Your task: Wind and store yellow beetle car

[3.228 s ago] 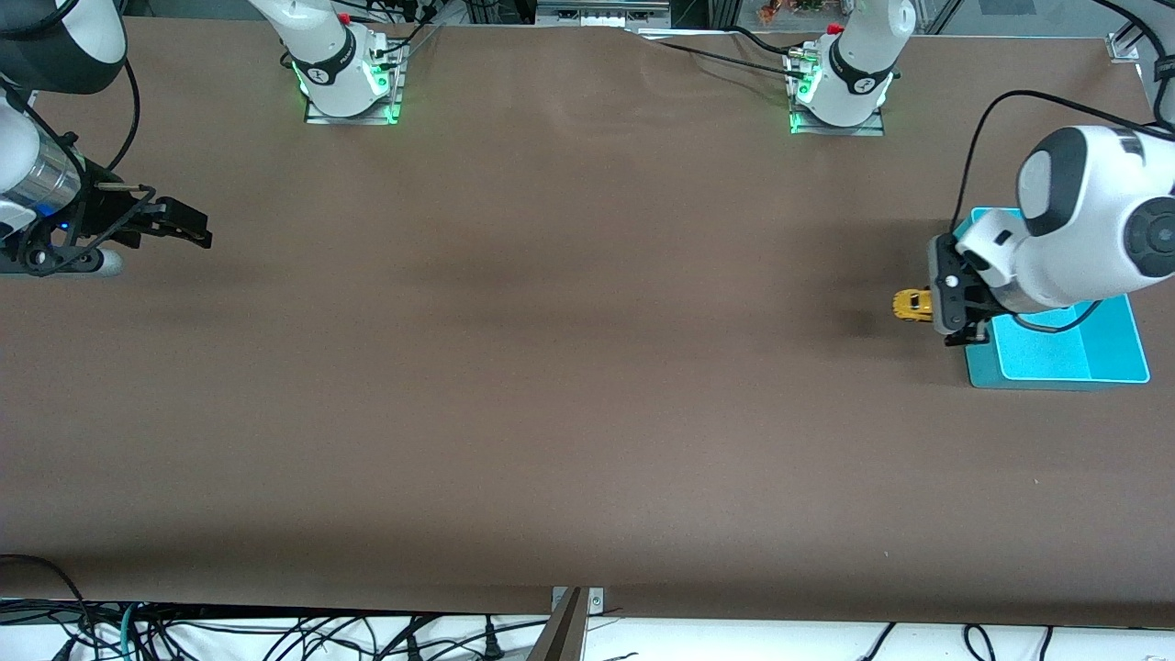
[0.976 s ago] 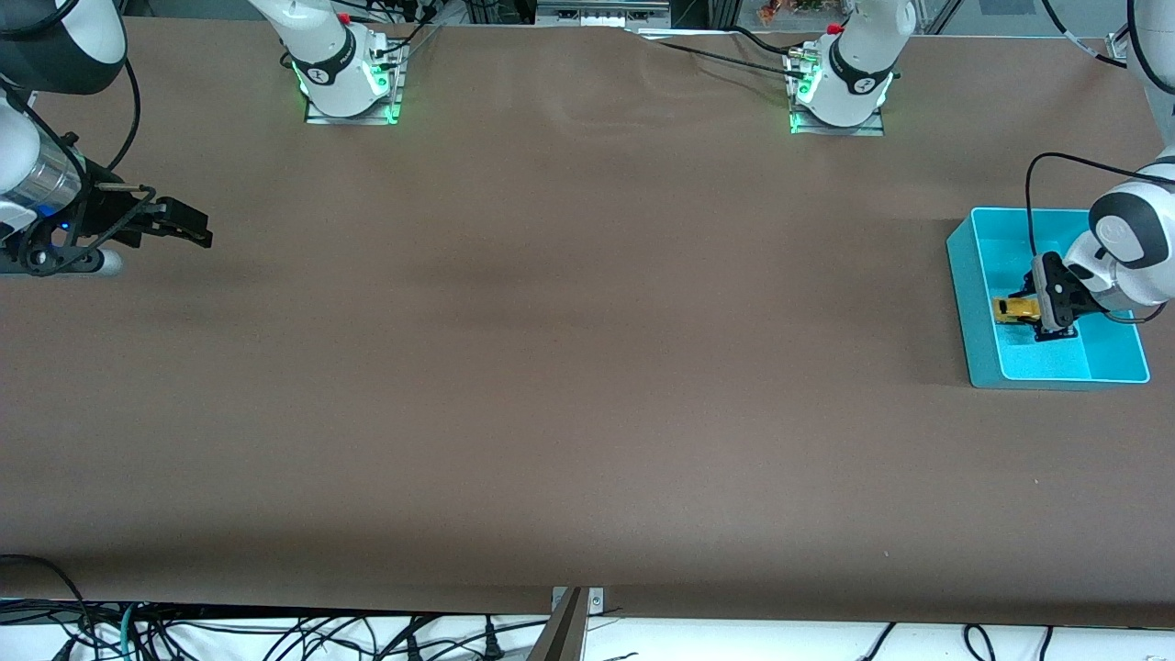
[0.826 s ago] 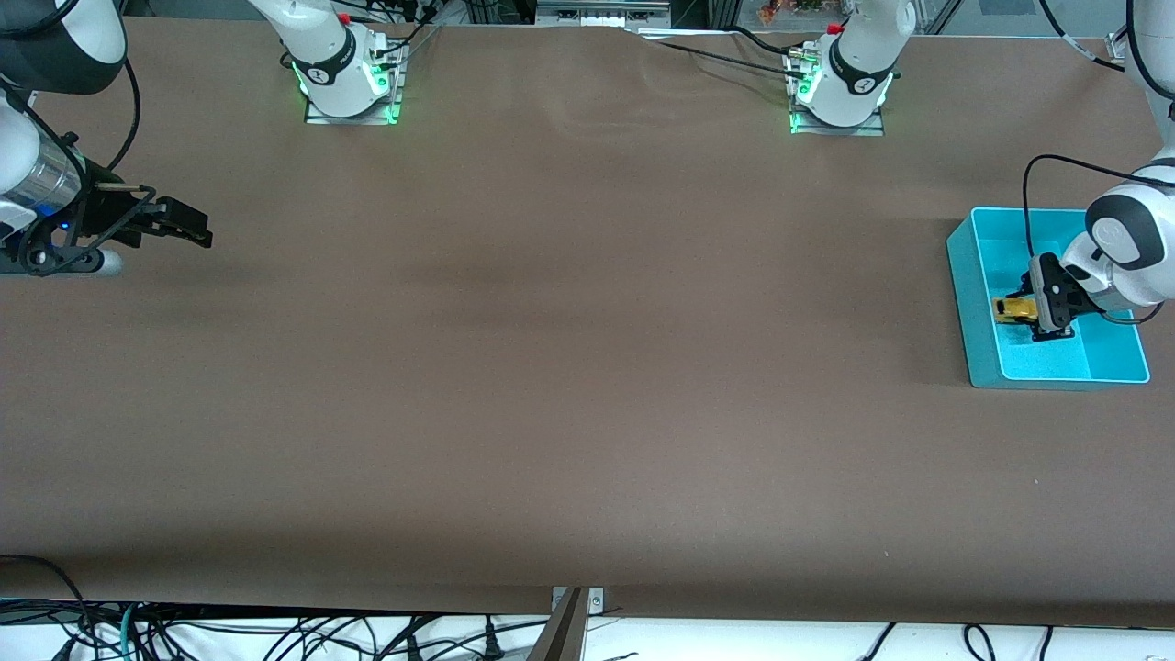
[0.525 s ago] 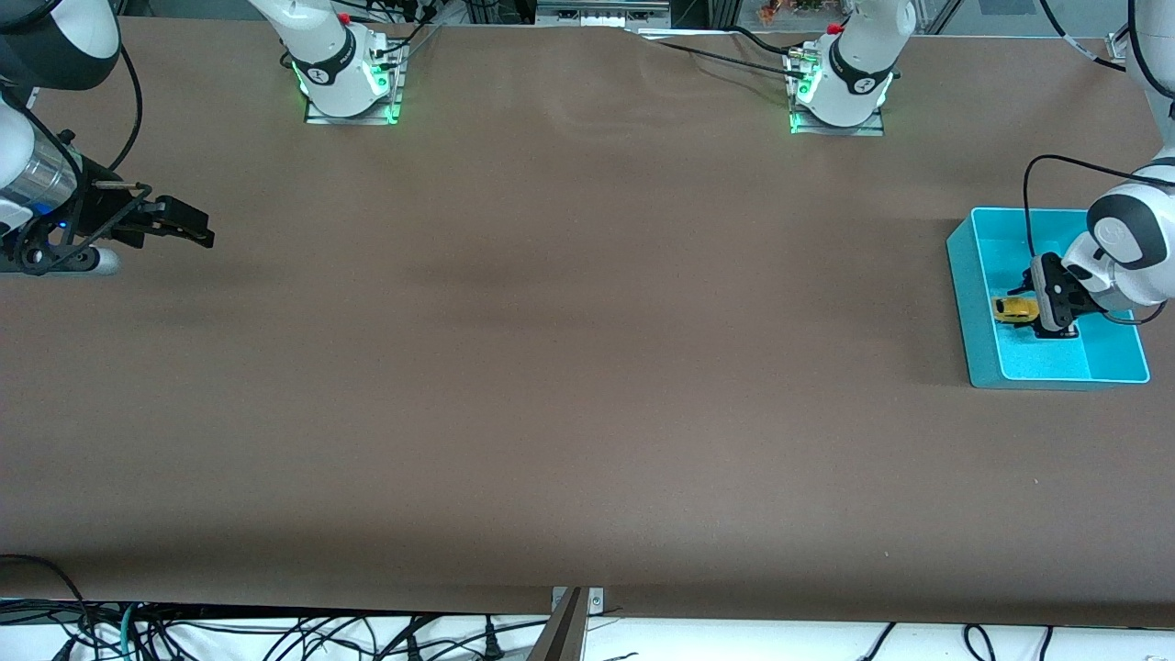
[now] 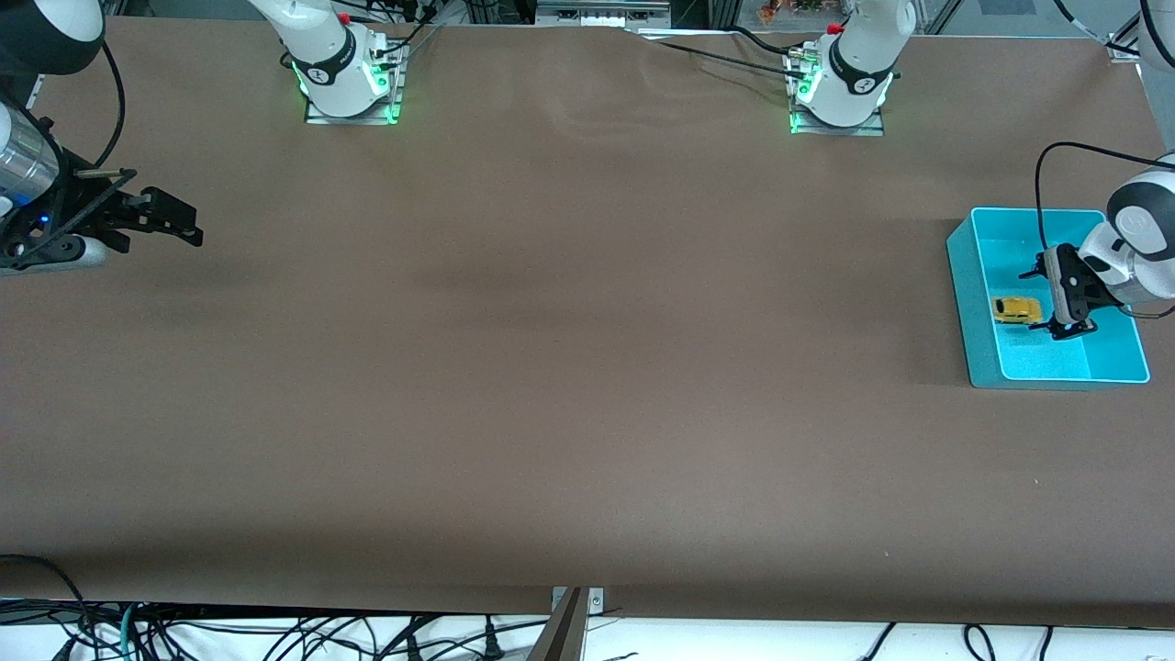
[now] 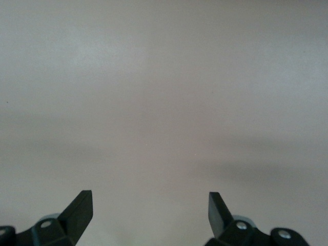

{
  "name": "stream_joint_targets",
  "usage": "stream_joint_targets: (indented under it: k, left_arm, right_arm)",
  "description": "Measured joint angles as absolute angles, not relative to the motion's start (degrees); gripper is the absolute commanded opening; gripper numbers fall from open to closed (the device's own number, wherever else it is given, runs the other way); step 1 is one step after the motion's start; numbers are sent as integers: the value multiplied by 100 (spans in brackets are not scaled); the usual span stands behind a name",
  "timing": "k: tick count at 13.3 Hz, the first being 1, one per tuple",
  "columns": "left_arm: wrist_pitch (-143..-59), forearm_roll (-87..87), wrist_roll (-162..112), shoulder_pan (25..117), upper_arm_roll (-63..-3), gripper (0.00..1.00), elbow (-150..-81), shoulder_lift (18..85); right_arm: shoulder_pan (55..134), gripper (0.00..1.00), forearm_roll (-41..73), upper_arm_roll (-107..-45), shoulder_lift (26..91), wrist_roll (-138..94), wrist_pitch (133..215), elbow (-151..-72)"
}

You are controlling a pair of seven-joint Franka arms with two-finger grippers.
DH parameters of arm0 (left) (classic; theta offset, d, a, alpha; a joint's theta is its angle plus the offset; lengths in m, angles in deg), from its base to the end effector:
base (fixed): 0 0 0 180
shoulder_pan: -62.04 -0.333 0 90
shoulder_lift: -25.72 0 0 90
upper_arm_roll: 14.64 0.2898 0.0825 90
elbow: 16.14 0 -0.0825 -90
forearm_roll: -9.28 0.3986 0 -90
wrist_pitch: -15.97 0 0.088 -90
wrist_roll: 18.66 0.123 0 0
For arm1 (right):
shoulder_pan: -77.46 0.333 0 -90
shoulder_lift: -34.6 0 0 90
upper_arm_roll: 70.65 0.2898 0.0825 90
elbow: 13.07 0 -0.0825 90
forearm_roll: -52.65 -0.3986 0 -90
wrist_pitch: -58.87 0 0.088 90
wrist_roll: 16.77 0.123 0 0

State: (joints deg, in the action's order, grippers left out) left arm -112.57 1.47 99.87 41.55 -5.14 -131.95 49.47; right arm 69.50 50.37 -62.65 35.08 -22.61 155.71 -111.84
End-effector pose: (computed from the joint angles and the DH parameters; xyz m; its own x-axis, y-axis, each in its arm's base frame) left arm 0.5019 0.2857 0.1808 0.1200 -0.9869 0.1077 -0.9832 -0.1031 0.1508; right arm 0.5743 0.0046 0.5130 0.9945 0.0977 -0.0377 0.0960 -0.9944 -0.0445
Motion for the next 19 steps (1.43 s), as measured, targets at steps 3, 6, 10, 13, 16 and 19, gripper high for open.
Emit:
stream_joint_targets:
  k: [3,6,10,13,16,19]
  left_arm:
    - [-10938,147,9856,4155,-516,100,-13142,4781]
    - [-10718,147,9397,4187,-607,100,-13111,4642]
    - [-10263,147,8385,4445,-856,100,-13040,4400]
    - [-9838,146,7410,4632,-1186,100,-12968,4135]
    - [-9354,145,6309,4844,-1603,100,-12810,3887]
    - [-8769,144,5231,5164,-1914,100,-12411,3792]
  right_arm:
    - [6959,100,5036,-6250,3508,-2297,15570,-11001]
    - [6959,100,5033,-6249,3506,-2315,15543,-10860]
    - [6980,100,5022,-6221,3497,-2338,15115,-10431]
    - [7001,100,5019,-6150,3500,-2340,15046,-10340]
    - [7004,100,5019,-6142,3528,-2365,15044,-10340]
    - [7004,100,5019,-6142,3584,-2463,15044,-10340]
